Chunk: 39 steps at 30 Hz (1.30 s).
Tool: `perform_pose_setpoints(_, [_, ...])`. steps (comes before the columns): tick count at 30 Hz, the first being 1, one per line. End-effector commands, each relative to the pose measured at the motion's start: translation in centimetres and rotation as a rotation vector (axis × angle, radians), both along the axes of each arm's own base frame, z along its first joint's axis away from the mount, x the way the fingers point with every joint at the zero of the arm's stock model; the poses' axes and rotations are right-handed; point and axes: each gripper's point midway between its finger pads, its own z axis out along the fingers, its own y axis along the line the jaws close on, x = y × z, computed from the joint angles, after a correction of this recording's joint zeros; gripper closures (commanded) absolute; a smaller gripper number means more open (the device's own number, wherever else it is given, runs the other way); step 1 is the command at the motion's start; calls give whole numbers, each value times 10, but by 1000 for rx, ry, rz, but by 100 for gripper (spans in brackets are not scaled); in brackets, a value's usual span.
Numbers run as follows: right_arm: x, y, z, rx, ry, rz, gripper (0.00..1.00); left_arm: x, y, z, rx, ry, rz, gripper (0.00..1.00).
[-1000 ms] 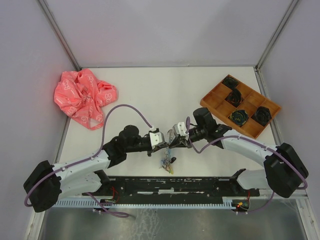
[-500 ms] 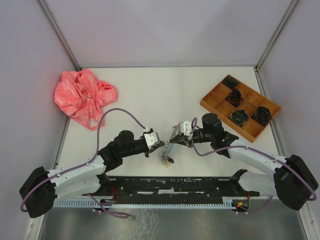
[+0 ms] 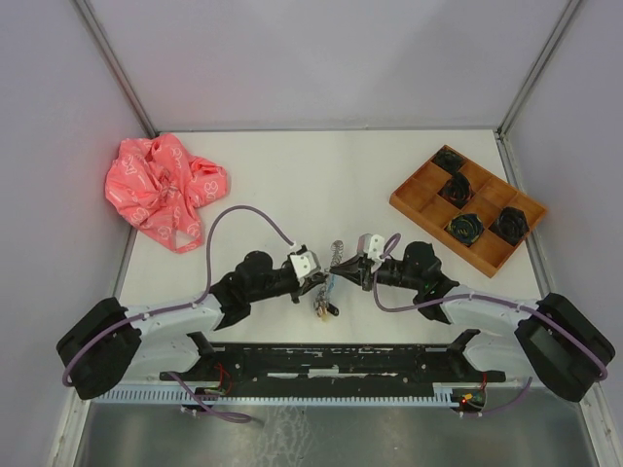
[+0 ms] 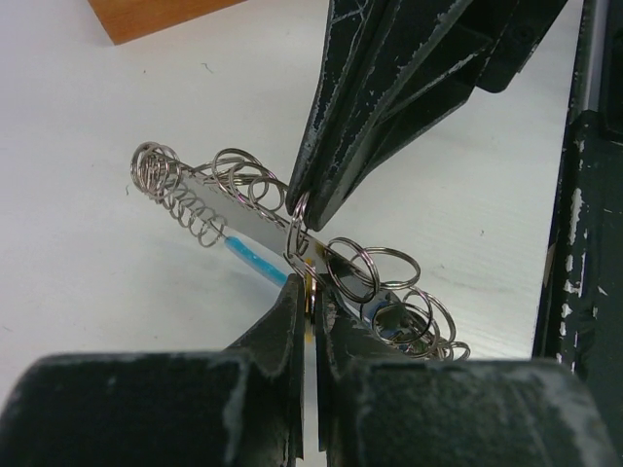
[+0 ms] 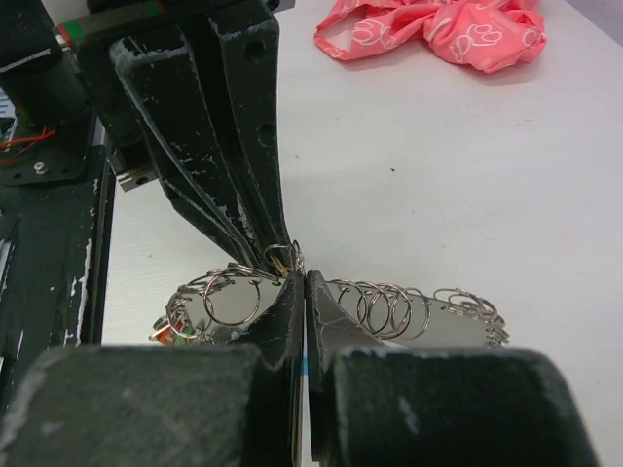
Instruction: Put the keys on the keyring
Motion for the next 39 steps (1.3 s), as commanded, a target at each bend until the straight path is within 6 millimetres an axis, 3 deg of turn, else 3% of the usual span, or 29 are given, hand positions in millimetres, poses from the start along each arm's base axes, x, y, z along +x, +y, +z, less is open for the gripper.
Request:
perform_pose_setpoints(1, [21,-2,65,237,-127,-127,99,8,-7,11,-62,-17,21,97])
perform_pose_setpoints(5, [28,-12,70,306,-118,-211,99,8,-12,12,-79,-21,4,97])
perform_pose_setpoints(13, [28,-12,95,428,-112,-235,99,5,-26,-8,-61,46,-29,97])
perform_pose_setpoints(17, [26,-10,76,344,-104,-228,99,12,-18,4,-73,-1,19,97])
perform_pose_setpoints(21, [16,-10,39,170,-72,-180,99,26,1,22,-28,-106,105,97])
perform_pose_setpoints(24, [8,-9,22,85,-49,-137,98,32,7,34,-14,-156,126,97])
perform_pose_setpoints(33, [-2,-8,4,-1,-11,-86,84,33,-1,64,-43,-217,84,97])
perform_pose_setpoints(39, [-5,-8,0,-63,-29,-46,71,23,-7,70,-51,-233,13,97])
